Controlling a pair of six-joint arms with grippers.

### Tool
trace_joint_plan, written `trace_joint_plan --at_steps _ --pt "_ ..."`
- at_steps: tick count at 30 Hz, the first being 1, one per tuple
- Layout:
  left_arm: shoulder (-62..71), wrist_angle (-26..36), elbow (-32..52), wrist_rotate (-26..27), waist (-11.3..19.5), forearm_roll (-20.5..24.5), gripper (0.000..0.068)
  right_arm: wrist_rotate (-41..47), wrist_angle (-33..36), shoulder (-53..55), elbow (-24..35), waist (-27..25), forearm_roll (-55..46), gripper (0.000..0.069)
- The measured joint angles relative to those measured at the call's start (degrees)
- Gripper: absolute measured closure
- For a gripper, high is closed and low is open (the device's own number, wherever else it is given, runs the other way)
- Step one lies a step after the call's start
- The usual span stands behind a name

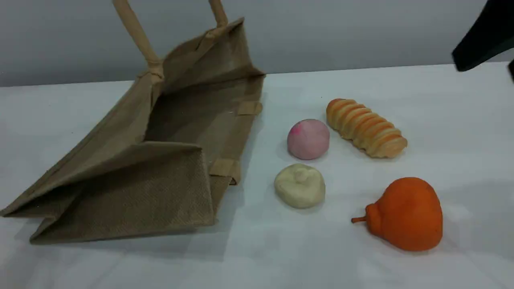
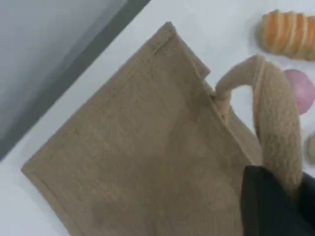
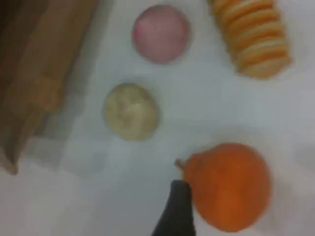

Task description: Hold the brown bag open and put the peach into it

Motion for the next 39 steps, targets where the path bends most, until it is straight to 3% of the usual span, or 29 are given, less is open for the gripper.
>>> trace_joint_plan --at_steps 7,16,25,39 --pt "-0.68 -0.14 0.0 6.2 0.0 -3.58 0.0598 -8.59 4.44 3.18 -0.07 0.69 8.65 0.0109" --pt "-1.85 -0.14 0.0 11.39 0.0 -6.45 0.0598 -10.8 3.54 8.85 -2.73 7.7 9.92 0.0109" --pt "-4.66 -0.09 0.0 12.97 0.0 -6.22 0.0598 -10.99 -3.46 17.78 -4.11 9.82 10.29 0.0109" --pt "-5.65 -0.09 0.0 12.97 0.0 -5.81 0.0598 -14.62 -4.9 30.3 -12.83 15.01 13.81 0.0109"
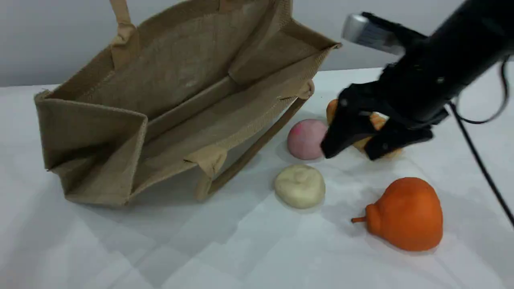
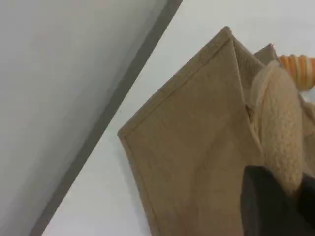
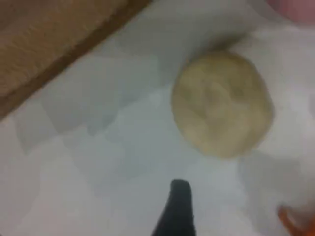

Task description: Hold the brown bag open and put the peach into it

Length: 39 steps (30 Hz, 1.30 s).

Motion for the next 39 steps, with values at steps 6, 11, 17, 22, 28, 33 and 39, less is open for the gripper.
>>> trace_joint_plan --at_steps 6,11,17,22,28,33,39 --pt "0.0 -0.06 0.0 -0.67 0.0 3.39 0.0598 -0.06 -3.22 3.05 -4.78 1.66 0.22 0.0109" --pt "0.0 -0.11 0.0 -1.77 0.0 5.8 0.0598 -0.26 -3.86 4.74 -7.47 2.12 0.17 0.0109" --pt "0.0 -0.11 0.0 -3.56 2.27 6.47 0.0598 -0.38 -4.19 7.81 -9.43 2.12 0.19 0.0109" --pt "0.0 -0.03 0.0 -3.56 4.14 5.97 0.0598 -0.38 -4.33 10.22 -11.55 2.12 0.39 0.0109" --pt "0.0 -0.05 0.0 -3.56 4.1 5.82 0.0598 -0.27 -5.3 13.24 -15.22 2.12 0.64 0.0109" --pt "0.0 -0.05 0.0 -3.49 4.1 4.51 0.0598 -0.27 -5.88 15.63 -18.15 2.12 1.35 0.0109" --pt "0.0 -0.05 0.0 -3.49 4.1 4.36 0.0598 -0.51 -6.31 17.85 -19.95 2.12 1.95 0.0109"
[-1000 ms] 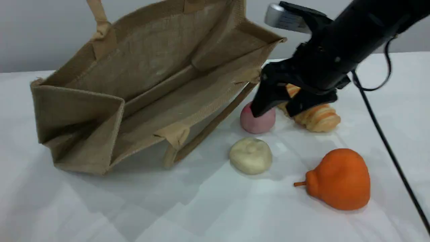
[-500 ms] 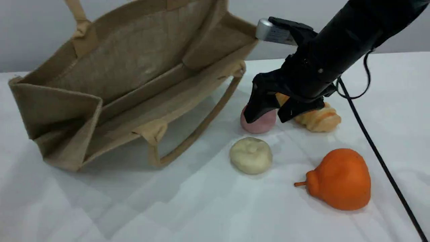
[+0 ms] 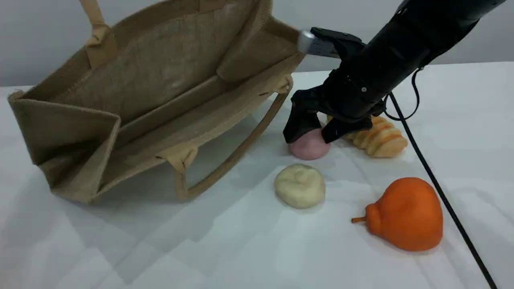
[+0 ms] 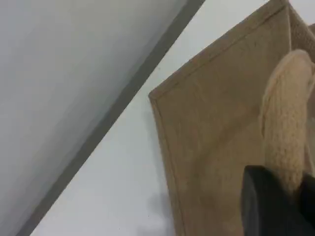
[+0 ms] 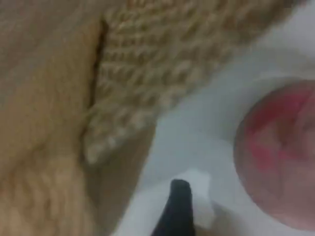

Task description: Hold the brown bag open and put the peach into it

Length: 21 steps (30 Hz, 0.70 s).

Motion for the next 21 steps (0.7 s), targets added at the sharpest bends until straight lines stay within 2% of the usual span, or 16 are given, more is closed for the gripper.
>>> trace_joint_plan --at_steps 7,11,16,21 --pt "0.0 0.0 0.0 0.0 0.0 0.0 0.0598 -0.56 -5.36 1.56 -0.28 -0.05 -0.32 0.0118" --pt "0.0 0.0 0.0 0.0 0.0 0.0 0.0598 -0.56 -8.59 2.81 -0.28 -0.05 -0.34 0.0172" --pt "0.0 0.0 0.0 0.1 0.0 0.0 0.0598 -0.56 -10.28 3.19 -0.28 -0.05 -0.28 0.0298" --pt "0.0 0.0 0.0 0.1 0.0 0.0 0.0598 -0.56 -10.93 3.19 -0.28 -0.05 -0.28 0.0495"
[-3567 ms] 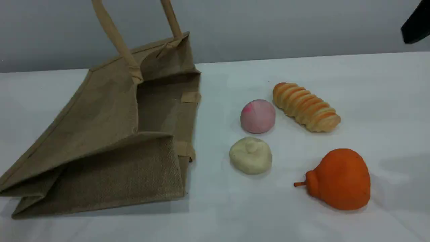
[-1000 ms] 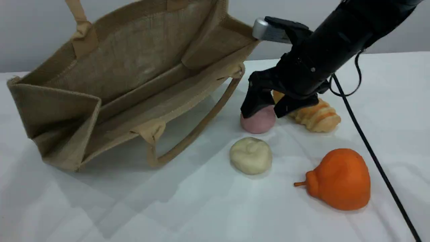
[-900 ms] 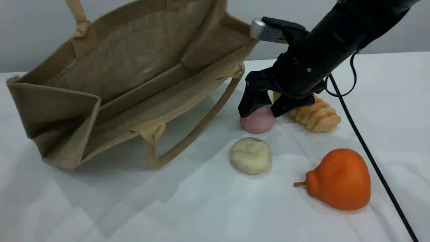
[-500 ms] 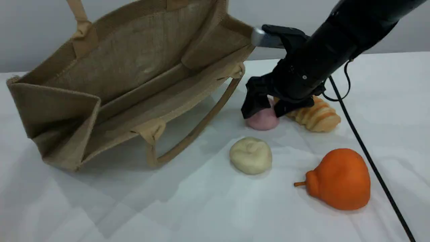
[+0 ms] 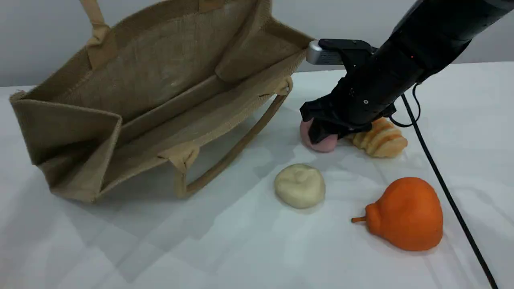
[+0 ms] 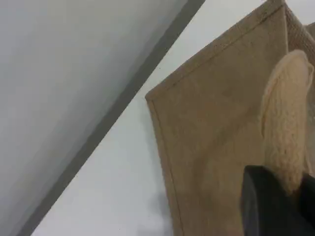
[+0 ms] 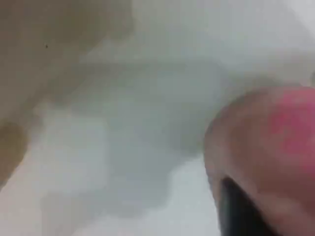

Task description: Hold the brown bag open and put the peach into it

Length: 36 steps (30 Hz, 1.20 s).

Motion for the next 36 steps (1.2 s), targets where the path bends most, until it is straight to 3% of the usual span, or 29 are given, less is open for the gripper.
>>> trace_joint_plan --at_steps 3,6,12,16,26,29,32,36 --pt "0.0 0.0 0.0 0.15 0.0 0.0 0.0598 -0.18 -0.13 0.0 0.0 0.0 0.05 0.0602" --pt "0.0 0.0 0.0 0.15 0.0 0.0 0.0598 -0.18 0.58 -0.52 0.0 0.0 -0.27 0.0661" --pt "0.0 0.0 0.0 0.15 -0.05 -0.03 0.0598 1.58 4.15 -4.77 1.12 0.0 -3.58 0.0665" --pt "0.0 0.0 0.0 0.15 -0.05 -0.03 0.0598 3.85 2.1 -10.29 4.76 0.0 -7.08 0.0666" --pt "0.0 0.0 0.0 0.15 -0.1 -0.25 0.0598 5.88 1.21 -27.22 19.55 0.0 -7.76 0.0666" --pt "0.0 0.0 0.0 0.15 -0.1 -2.41 0.0598 5.88 1.21 -33.21 23.83 0.39 -6.76 0.0666" --pt "0.0 -0.02 0.0 1.81 -1.43 -5.05 0.0598 5.88 1.23 -39.34 26.61 2.36 -5.74 0.0666" --pt "0.0 -0.02 0.0 2.01 -4.85 -4.14 0.0598 5.88 1.52 -45.01 26.87 7.29 -5.75 0.0666"
